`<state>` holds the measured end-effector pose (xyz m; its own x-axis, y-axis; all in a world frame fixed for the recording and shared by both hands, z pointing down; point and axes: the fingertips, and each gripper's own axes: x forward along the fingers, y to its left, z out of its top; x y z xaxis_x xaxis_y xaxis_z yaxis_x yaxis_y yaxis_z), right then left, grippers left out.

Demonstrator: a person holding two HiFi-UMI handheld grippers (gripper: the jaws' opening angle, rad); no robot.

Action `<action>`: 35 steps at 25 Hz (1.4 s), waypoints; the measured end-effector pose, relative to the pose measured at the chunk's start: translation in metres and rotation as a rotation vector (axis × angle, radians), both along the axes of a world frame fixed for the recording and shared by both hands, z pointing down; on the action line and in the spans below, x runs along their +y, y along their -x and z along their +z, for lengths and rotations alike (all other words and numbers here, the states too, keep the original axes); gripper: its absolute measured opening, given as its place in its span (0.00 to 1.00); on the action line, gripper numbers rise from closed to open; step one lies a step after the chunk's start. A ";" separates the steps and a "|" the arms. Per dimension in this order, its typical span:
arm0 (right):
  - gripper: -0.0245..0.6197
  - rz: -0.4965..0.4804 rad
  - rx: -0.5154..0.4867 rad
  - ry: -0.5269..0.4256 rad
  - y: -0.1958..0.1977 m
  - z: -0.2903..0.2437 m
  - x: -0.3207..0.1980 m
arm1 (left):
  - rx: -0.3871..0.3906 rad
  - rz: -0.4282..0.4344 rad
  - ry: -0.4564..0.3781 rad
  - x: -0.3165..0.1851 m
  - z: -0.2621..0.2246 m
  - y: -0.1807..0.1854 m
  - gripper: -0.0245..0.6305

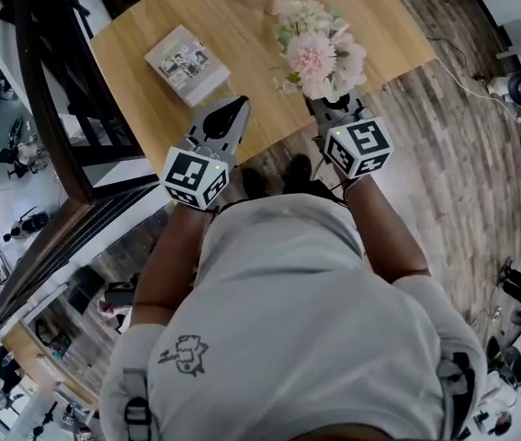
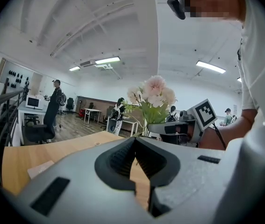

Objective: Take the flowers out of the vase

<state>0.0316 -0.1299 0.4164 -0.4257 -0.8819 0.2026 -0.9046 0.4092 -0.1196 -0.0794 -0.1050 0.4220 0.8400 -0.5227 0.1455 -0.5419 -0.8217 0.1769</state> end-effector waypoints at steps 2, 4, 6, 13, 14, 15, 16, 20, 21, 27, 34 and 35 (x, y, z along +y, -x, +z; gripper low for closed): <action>0.12 -0.010 0.009 0.000 -0.005 -0.002 0.014 | 0.002 -0.008 -0.001 0.011 -0.002 -0.003 0.04; 0.12 -0.024 0.016 -0.004 -0.012 -0.005 0.025 | 0.002 -0.023 -0.005 0.021 -0.005 -0.006 0.04; 0.12 -0.041 0.016 -0.009 -0.021 -0.007 0.033 | -0.001 -0.042 -0.010 0.030 -0.006 -0.011 0.04; 0.12 -0.145 0.010 -0.017 -0.055 -0.015 0.075 | -0.003 -0.137 -0.029 0.070 -0.017 -0.047 0.04; 0.12 -0.167 0.015 -0.014 -0.058 -0.014 0.081 | -0.003 -0.154 -0.032 0.077 -0.019 -0.052 0.04; 0.12 -0.189 0.022 -0.010 -0.062 -0.013 0.087 | -0.005 -0.168 -0.035 0.083 -0.020 -0.057 0.04; 0.12 -0.211 0.029 -0.007 -0.065 -0.012 0.092 | -0.006 -0.179 -0.036 0.088 -0.021 -0.062 0.04; 0.12 -0.271 0.024 0.002 -0.080 -0.010 0.117 | -0.006 -0.229 -0.031 0.117 -0.022 -0.076 0.04; 0.12 -0.282 0.020 0.002 -0.084 -0.010 0.124 | -0.007 -0.239 -0.032 0.125 -0.021 -0.079 0.04; 0.12 -0.327 0.014 -0.003 -0.088 -0.009 0.155 | -0.016 -0.273 -0.041 0.158 -0.020 -0.078 0.04; 0.12 -0.341 -0.007 -0.027 -0.064 -0.012 0.193 | -0.010 -0.232 -0.050 0.190 -0.027 -0.057 0.04; 0.12 -0.334 -0.010 -0.026 -0.059 -0.013 0.200 | -0.008 -0.226 -0.044 0.197 -0.026 -0.051 0.04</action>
<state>0.0905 0.0703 0.4037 -0.6938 -0.6983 0.1759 -0.7190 0.6857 -0.1135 -0.0279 0.0915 0.3956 0.6998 -0.7034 0.1247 -0.7143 -0.6860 0.1388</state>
